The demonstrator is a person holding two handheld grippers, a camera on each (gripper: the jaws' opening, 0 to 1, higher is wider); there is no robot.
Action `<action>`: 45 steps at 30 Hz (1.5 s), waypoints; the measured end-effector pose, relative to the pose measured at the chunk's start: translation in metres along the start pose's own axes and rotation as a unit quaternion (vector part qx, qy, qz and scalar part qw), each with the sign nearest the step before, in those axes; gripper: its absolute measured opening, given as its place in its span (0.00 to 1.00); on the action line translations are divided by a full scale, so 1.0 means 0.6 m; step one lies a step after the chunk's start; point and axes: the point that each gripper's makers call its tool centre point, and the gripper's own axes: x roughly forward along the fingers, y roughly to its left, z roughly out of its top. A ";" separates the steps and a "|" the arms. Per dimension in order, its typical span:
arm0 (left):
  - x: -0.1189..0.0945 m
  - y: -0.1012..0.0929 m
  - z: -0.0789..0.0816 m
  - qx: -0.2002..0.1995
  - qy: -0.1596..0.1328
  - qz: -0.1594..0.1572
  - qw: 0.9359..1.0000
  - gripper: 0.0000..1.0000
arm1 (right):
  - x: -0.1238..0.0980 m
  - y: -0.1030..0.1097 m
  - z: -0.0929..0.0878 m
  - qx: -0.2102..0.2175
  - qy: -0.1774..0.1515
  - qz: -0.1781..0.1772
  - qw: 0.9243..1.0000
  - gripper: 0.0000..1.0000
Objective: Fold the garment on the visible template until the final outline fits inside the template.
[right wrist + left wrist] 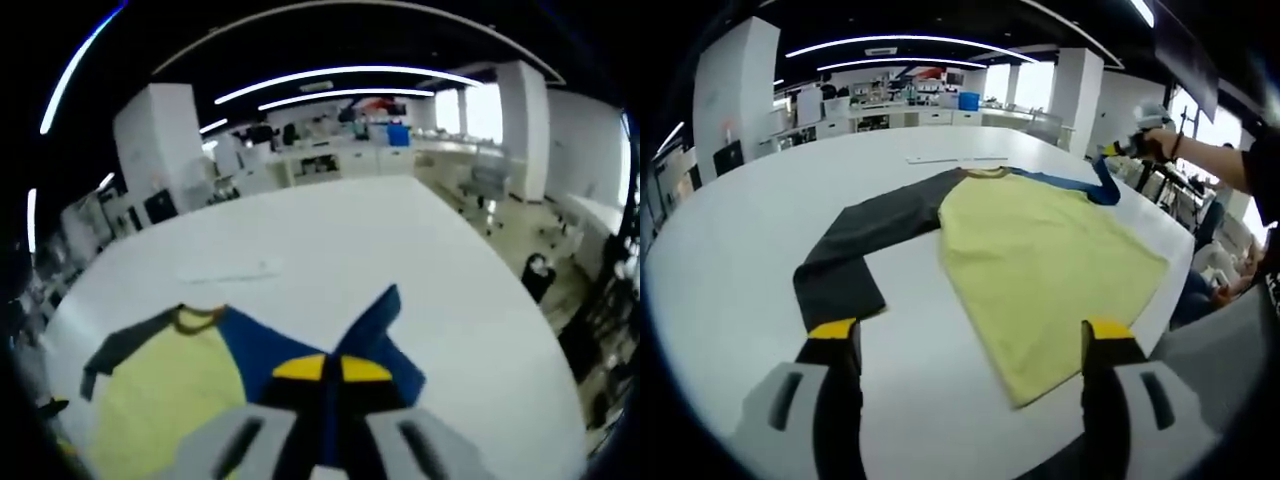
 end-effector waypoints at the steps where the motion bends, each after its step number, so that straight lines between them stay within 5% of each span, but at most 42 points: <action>1: 0.001 0.003 -0.003 0.001 0.000 -0.001 1.000 0.88 | 0.001 0.005 0.002 -0.003 0.000 0.002 1.000 0.00; 14: 0.002 -0.003 0.003 -0.002 -0.006 -0.005 1.000 0.89 | 0.038 0.065 0.031 -0.039 0.008 0.035 0.999 0.00; 24: 0.003 0.000 -0.003 0.000 -0.001 -0.003 1.000 0.89 | 0.040 0.144 0.039 -0.074 0.009 0.063 0.995 0.00; 45: 0.007 -0.005 -0.011 -0.004 0.000 -0.012 1.000 0.89 | 0.080 0.238 0.078 -0.094 0.011 0.120 0.988 0.00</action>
